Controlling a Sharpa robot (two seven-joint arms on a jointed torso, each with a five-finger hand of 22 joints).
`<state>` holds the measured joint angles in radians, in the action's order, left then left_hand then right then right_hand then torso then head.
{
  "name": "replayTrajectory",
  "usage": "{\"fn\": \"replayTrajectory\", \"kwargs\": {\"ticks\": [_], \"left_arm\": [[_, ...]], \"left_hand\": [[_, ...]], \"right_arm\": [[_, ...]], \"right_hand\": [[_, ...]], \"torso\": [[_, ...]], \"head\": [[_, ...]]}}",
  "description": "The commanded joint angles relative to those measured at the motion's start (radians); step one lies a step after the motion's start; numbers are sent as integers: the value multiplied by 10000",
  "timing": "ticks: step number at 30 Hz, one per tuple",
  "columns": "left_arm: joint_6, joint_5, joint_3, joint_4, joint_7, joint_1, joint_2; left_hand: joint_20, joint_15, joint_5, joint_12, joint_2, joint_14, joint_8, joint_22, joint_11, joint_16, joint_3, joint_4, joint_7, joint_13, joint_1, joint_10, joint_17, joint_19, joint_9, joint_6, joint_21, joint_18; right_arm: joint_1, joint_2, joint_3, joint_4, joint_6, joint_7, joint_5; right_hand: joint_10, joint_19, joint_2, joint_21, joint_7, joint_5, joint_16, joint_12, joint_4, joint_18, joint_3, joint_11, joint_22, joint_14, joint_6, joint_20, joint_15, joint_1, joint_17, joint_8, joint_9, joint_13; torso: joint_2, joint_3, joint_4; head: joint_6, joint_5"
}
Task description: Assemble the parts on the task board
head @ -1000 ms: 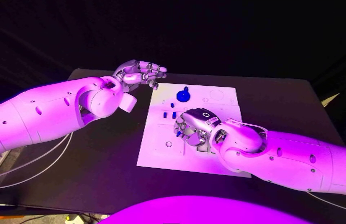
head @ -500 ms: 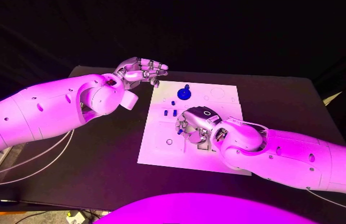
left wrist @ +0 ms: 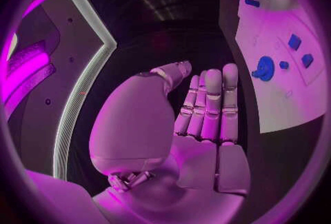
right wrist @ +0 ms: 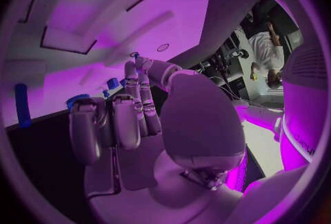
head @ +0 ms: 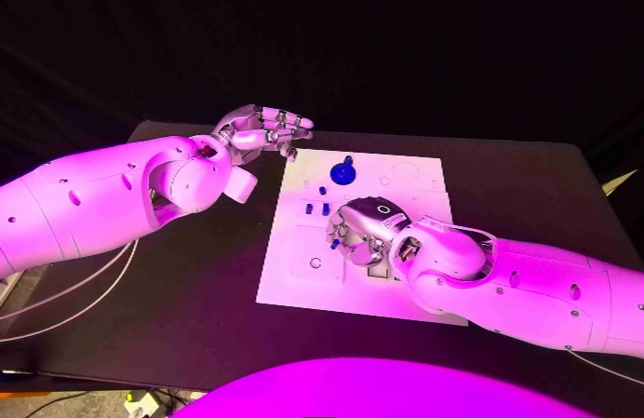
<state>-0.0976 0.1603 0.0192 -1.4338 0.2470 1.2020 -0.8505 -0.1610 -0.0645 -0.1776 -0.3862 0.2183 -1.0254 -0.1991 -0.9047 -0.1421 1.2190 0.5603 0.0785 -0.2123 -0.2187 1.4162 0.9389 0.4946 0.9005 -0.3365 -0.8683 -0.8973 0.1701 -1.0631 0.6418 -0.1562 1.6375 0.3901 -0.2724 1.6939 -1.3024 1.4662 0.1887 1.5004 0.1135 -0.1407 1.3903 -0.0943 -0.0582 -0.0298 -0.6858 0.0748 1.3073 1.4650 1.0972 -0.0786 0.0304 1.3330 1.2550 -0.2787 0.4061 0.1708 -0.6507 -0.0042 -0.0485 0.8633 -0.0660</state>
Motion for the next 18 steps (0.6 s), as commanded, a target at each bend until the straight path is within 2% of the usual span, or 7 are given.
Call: {"fn": "replayTrajectory", "kwargs": {"ticks": [1, 18], "left_arm": [[108, -69, -7, -22, 26, 3, 14], [168, -69, -7, -25, -15, 3, 7]], "left_hand": [[-19, -39, 2, 22, 43, -1, 47, 15, -14, -62, 1, -31, 20, 11, 31, -69, -14, 35, 15, 76, 56, 136], [-23, -44, 6, 21, 50, 1, 53, 18, -19, -63, -6, -21, 16, 13, 17, -88, -15, 34, 17, 89, 62, 135]], "right_arm": [[14, -43, -1, -59, -180, -107, 243], [23, -147, -2, -187, -473, -202, 325]], "right_hand": [[-383, 686, -122, 43, 26, -54, -14, -23, -17, 112, -76, -343, 2011, 521, 41, 100, 51, -20, -11, -62, 23, 33], [-383, 686, -122, 43, 26, -54, -14, -23, -17, 112, -76, -343, 2011, 521, 41, 100, 51, -20, -11, -62, 23, 33]], "torso": [[3, -11, -7], [3, -2, 6]], "head": [[15, -9], [75, -40]]}}
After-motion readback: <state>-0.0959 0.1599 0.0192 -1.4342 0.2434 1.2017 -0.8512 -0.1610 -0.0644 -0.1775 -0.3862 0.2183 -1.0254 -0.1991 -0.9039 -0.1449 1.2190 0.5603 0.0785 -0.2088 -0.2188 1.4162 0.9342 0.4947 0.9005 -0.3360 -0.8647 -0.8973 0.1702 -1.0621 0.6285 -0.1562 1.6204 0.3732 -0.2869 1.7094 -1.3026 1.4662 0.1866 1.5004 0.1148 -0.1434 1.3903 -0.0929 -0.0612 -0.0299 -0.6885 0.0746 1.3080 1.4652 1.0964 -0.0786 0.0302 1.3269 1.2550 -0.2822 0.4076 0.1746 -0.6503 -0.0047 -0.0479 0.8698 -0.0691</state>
